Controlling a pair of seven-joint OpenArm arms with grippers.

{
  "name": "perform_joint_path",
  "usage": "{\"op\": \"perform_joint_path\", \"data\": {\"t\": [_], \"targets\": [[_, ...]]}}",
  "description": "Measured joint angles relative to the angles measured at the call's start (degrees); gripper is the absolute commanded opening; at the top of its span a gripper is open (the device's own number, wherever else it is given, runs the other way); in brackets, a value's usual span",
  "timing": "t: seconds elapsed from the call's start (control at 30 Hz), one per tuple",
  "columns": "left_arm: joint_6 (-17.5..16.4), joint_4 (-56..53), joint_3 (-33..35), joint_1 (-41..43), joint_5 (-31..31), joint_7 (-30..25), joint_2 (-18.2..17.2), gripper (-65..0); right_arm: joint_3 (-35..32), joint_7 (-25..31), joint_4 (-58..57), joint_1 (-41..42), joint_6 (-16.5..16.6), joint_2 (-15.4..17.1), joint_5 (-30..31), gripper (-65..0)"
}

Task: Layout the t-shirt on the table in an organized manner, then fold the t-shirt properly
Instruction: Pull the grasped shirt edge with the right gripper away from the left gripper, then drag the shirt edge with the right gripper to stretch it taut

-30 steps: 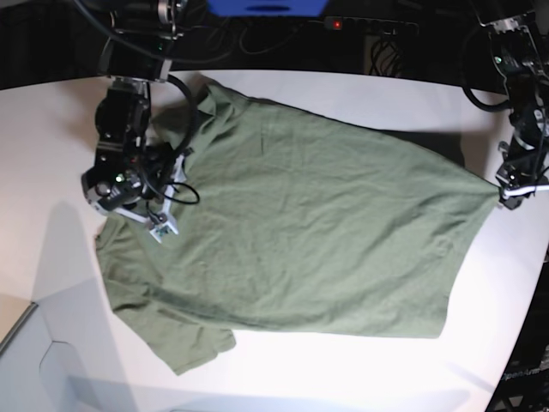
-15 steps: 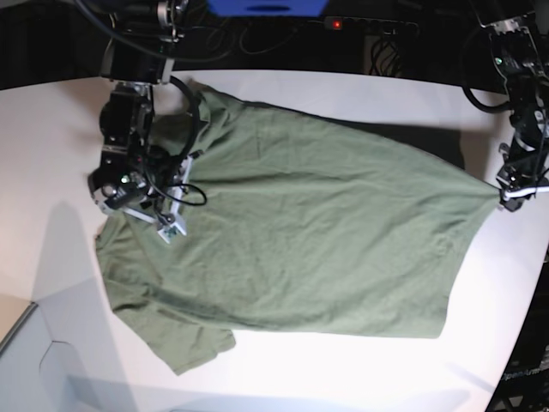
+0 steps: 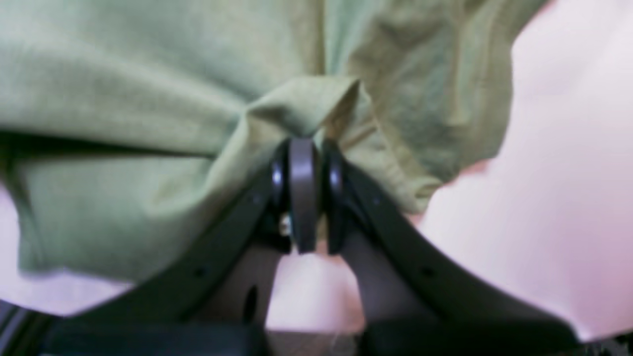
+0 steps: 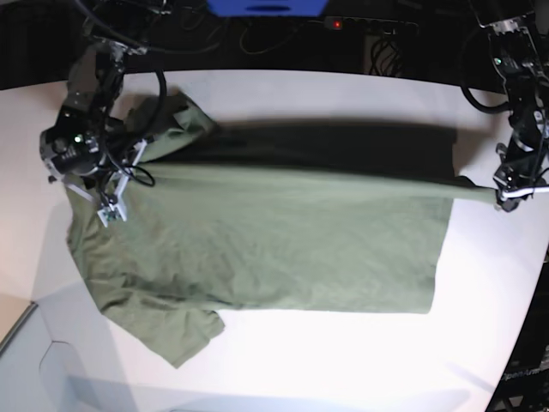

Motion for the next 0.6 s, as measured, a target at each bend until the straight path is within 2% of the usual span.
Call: {"op": "perform_joint_path", "data": {"t": [0.13, 0.3, 0.4, 0.5, 0.6], "targets": [[0.0, 0.0, 0.2, -1.0, 0.0, 0.1, 0.2, -64.9, -0.2, -0.5, -1.0, -1.4, 0.0, -0.2, 0.0, -63.7], [0.0, 0.0, 0.3, -1.6, 0.2, -0.7, 0.1, -64.9, 0.2, -0.6, -1.8, -0.6, 0.0, 0.1, -0.5, -45.2], [0.1, 0.0, 0.1, -1.4, 0.3, -0.8, 0.0, -64.9, 0.3, -1.2, -0.9, -1.9, 0.0, 0.3, -1.4, -37.0], [0.1, 0.0, 0.1, -1.2, 0.2, -0.8, 0.0, -64.9, 0.3, -1.0, 1.8, -4.1, 0.0, 0.1, -1.3, -33.6], [0.1, 0.0, 0.0, -0.9, 0.3, -0.8, 0.0, -64.9, 0.3, -1.4, 3.9, -5.4, 0.0, -0.4, -1.3, -33.6]]}}
